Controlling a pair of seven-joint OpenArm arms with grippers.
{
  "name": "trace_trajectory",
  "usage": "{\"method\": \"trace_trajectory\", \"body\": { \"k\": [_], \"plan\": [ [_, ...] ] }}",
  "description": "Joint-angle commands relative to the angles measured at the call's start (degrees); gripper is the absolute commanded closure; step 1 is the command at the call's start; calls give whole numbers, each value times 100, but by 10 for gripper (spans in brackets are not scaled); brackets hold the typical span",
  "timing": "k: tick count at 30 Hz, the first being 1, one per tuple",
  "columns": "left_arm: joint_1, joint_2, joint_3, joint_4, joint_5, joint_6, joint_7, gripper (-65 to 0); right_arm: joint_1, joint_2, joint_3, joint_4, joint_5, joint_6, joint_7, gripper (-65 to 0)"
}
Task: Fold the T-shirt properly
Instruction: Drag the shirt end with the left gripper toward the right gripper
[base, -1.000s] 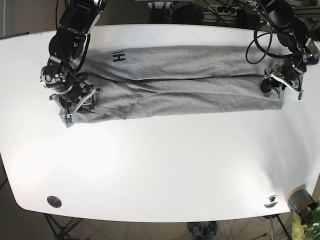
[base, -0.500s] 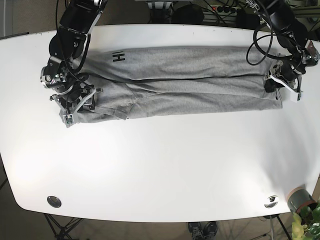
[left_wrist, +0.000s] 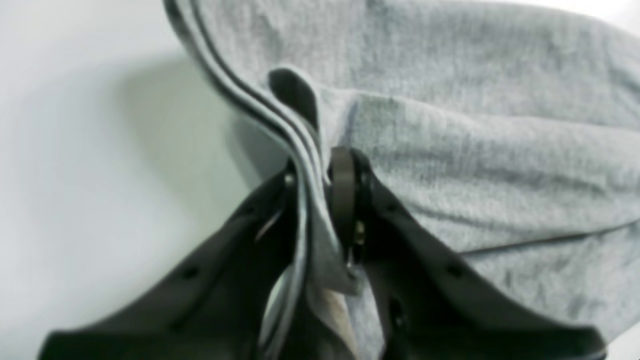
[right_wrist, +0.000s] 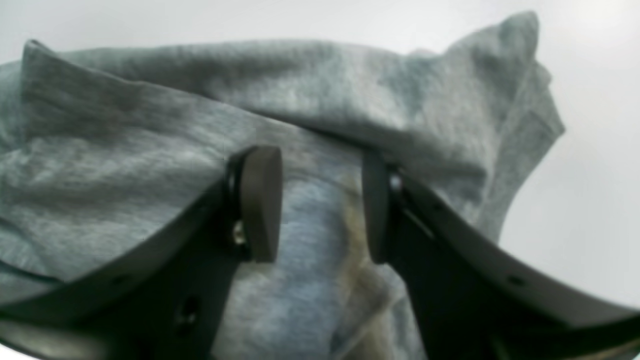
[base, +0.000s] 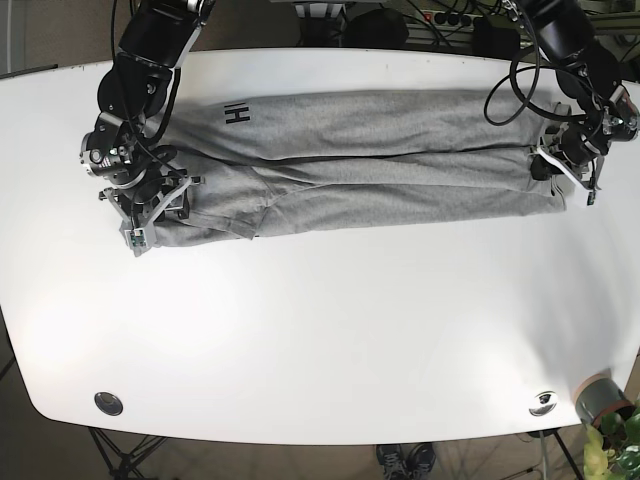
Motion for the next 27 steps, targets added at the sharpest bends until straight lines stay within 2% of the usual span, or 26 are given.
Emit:
{"method": "trace_trajectory", "body": {
  "k": [1, 7, 15, 27],
  "plan": [
    [21, 27, -10, 639, 5, -3, 48, 0, 101, 45, 1, 86, 80, 17, 117, -247],
    [65, 353, 104, 1808, 14, -3, 294, 0, 101, 45, 1, 86, 80, 17, 117, -247],
    [144, 704, 965, 2889, 14, -3, 338, 0, 101, 45, 1, -28, 80, 17, 117, -247],
    [-93, 1284, 2284, 3127, 5, -3, 338, 0, -22, 45, 1, -169, 71, -18, 90, -246]
  ]
}}
